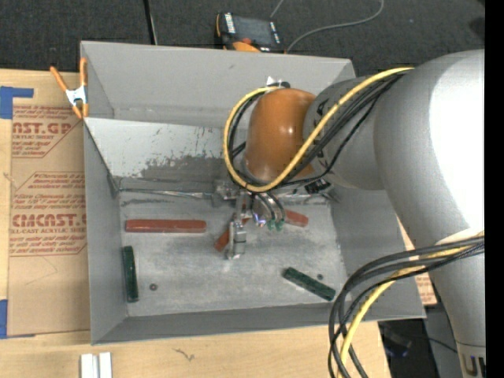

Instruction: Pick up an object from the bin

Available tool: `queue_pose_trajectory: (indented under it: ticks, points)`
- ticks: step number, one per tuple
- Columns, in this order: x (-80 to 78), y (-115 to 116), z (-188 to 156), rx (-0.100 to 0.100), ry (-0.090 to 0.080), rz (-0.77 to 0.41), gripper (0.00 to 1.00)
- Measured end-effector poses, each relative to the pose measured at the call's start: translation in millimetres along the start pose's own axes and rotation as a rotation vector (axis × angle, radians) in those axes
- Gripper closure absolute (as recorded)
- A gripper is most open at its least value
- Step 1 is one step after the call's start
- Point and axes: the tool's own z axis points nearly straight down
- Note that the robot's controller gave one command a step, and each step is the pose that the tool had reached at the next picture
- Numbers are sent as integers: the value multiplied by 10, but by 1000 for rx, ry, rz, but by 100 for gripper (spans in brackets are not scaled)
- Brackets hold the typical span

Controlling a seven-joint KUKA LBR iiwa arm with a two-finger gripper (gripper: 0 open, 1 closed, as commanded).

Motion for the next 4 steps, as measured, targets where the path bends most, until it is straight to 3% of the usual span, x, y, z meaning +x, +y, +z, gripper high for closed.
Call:
queue_pose_trajectory:
  ticks: [1, 2, 4]
  points:
    - [-15, 1096, -24, -3, -1, -86, 0]
    - [-20, 1048, -26, 0, 0, -80, 100]
    - [-30, 1069, -304, 0, -1, -82, 100]
